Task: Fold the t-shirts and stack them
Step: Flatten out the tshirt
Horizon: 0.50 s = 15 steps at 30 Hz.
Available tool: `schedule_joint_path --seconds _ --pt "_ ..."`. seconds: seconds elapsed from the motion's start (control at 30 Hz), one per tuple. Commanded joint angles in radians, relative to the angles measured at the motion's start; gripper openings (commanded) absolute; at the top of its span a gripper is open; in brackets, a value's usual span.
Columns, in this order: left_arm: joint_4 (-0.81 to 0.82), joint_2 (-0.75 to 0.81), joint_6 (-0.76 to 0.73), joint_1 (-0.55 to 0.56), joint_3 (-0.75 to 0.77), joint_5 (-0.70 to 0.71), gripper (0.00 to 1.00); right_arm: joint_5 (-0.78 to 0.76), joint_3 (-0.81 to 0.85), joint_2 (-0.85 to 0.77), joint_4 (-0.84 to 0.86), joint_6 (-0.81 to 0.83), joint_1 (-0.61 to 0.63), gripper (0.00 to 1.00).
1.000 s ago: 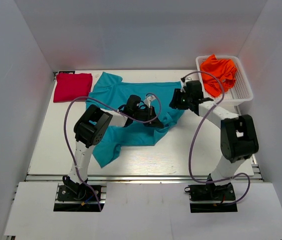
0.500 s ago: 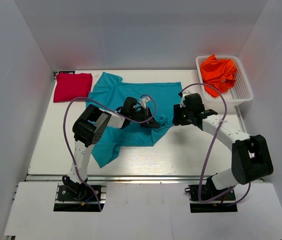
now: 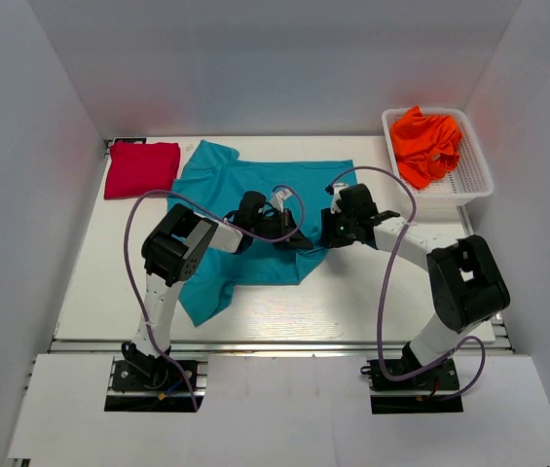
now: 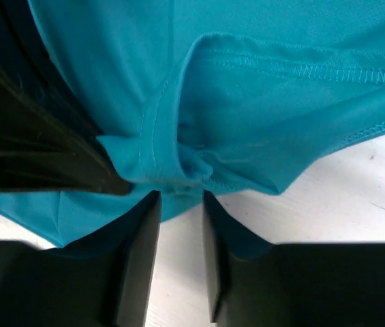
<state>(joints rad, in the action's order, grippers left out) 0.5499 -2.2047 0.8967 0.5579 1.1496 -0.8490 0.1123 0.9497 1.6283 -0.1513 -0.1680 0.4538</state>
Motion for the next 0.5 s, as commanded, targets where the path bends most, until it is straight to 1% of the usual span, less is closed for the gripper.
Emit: schedule_joint_path --seconds 0.0,0.13,0.17,0.2,0.23,0.3,0.33,0.47 --pt "0.047 0.049 0.004 -0.003 -0.013 -0.022 0.00 0.010 0.043 0.024 0.059 -0.018 0.000 0.36" --pt "0.070 0.049 0.004 -0.003 -0.022 -0.033 0.00 0.013 0.058 0.036 0.071 -0.033 -0.001 0.30" --pt "0.070 0.049 0.004 -0.003 -0.022 -0.033 0.00 0.026 0.058 0.041 0.071 -0.033 -0.001 0.30" --pt "0.079 0.049 0.013 -0.003 -0.022 -0.033 0.00 0.027 0.061 0.042 0.075 -0.033 -0.001 0.26" --pt "0.079 0.049 0.013 -0.003 -0.022 -0.033 0.00 0.033 0.060 0.044 0.070 -0.033 0.002 0.18" --pt "0.079 0.049 0.013 -0.003 -0.022 -0.033 0.00 0.030 0.058 0.039 0.070 -0.033 -0.001 0.07" --pt "0.091 0.049 0.013 -0.003 -0.022 -0.044 0.00 0.021 0.058 0.044 0.065 -0.036 -0.001 0.00" --pt "0.104 0.049 0.013 -0.003 -0.031 -0.055 0.00 -0.020 0.075 0.035 0.045 0.002 -0.004 0.00"
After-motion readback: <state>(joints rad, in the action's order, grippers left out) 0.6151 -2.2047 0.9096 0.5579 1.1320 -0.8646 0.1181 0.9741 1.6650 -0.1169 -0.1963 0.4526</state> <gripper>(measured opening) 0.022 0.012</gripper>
